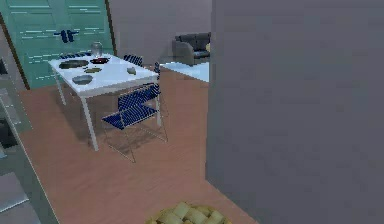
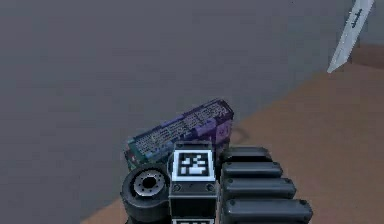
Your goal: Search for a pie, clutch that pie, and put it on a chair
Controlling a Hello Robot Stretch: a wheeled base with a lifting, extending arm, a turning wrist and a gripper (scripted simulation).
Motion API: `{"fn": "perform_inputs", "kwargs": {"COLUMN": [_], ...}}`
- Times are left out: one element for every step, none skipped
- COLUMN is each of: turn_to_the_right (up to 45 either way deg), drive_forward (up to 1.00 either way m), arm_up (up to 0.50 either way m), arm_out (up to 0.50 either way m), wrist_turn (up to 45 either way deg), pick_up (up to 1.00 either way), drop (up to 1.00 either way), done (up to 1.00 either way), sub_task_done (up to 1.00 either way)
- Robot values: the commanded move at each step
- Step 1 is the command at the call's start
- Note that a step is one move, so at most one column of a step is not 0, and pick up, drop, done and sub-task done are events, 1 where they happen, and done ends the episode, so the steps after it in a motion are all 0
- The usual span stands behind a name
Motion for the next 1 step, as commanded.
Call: {"fn": "perform_inputs", "kwargs": {"turn_to_the_right": [-12.0], "drive_forward": [0.00], "arm_up": [0.00], "arm_out": [0.00], "wrist_turn": [0.0], "pick_up": [0.00], "drop": [0.00], "done": [0.00], "sub_task_done": [0.00]}}
